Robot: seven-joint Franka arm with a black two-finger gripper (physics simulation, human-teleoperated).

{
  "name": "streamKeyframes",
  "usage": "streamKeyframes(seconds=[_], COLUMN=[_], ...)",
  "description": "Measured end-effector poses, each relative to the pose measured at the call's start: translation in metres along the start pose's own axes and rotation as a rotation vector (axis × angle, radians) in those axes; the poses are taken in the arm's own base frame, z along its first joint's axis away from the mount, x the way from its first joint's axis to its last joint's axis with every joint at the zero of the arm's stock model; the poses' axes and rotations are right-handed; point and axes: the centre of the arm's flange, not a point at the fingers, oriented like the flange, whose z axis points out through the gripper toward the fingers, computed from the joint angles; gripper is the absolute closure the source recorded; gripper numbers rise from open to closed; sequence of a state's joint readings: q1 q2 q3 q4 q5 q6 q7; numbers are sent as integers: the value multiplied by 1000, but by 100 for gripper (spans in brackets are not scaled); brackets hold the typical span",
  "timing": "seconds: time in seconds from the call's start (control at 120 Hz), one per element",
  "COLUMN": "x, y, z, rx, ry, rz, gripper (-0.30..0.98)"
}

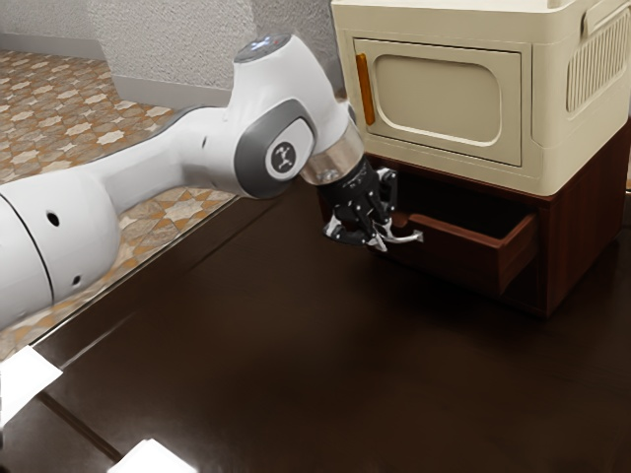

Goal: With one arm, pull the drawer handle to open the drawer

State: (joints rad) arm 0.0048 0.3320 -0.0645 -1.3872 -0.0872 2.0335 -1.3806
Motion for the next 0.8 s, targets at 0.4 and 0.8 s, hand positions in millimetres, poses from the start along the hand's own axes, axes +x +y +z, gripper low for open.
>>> streamKeyframes(seconds=[0.4,0.8], x=[-4,-8], y=[-32,-60], z=[-18,-22], rx=[6,20], ry=[1,-1], rz=[-15,-30], gripper=[77,77])
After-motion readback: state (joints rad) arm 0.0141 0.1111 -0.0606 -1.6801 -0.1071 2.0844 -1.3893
